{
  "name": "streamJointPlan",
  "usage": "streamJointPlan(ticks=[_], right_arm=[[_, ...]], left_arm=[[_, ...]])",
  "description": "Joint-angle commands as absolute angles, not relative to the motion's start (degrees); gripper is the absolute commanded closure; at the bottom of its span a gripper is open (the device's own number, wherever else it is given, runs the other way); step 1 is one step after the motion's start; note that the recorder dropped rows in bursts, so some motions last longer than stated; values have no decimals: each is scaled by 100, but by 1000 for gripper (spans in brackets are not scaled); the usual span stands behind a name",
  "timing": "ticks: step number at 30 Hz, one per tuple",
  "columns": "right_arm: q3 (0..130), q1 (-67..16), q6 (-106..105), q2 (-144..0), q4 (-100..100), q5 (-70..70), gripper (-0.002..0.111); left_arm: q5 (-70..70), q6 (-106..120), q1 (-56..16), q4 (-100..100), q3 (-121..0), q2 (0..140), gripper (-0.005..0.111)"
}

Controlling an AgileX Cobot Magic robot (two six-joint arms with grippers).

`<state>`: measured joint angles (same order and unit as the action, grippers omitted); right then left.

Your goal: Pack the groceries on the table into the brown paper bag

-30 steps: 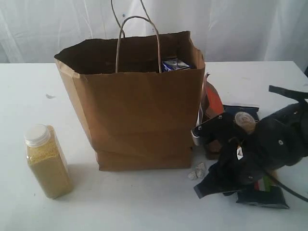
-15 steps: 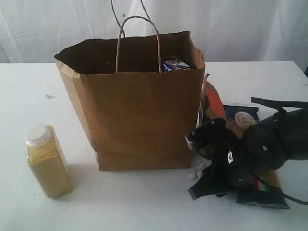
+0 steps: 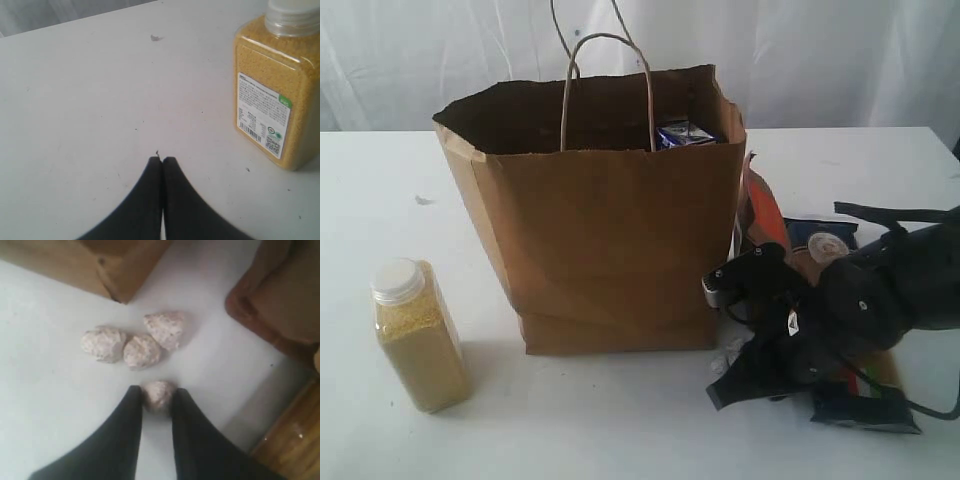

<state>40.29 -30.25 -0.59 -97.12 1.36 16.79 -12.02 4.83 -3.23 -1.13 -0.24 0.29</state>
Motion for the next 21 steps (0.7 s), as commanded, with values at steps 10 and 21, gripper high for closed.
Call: streamJointPlan(ticks=[10, 21], right_arm=[[4019, -2964, -107, -9305, 76, 2259, 108], [4019, -3172, -107, -7206, -197, 3411, 108]], left_arm=[[-1201, 478, -301, -56, 0, 0, 107], [-1201, 478, -301, -56, 0, 0, 107]])
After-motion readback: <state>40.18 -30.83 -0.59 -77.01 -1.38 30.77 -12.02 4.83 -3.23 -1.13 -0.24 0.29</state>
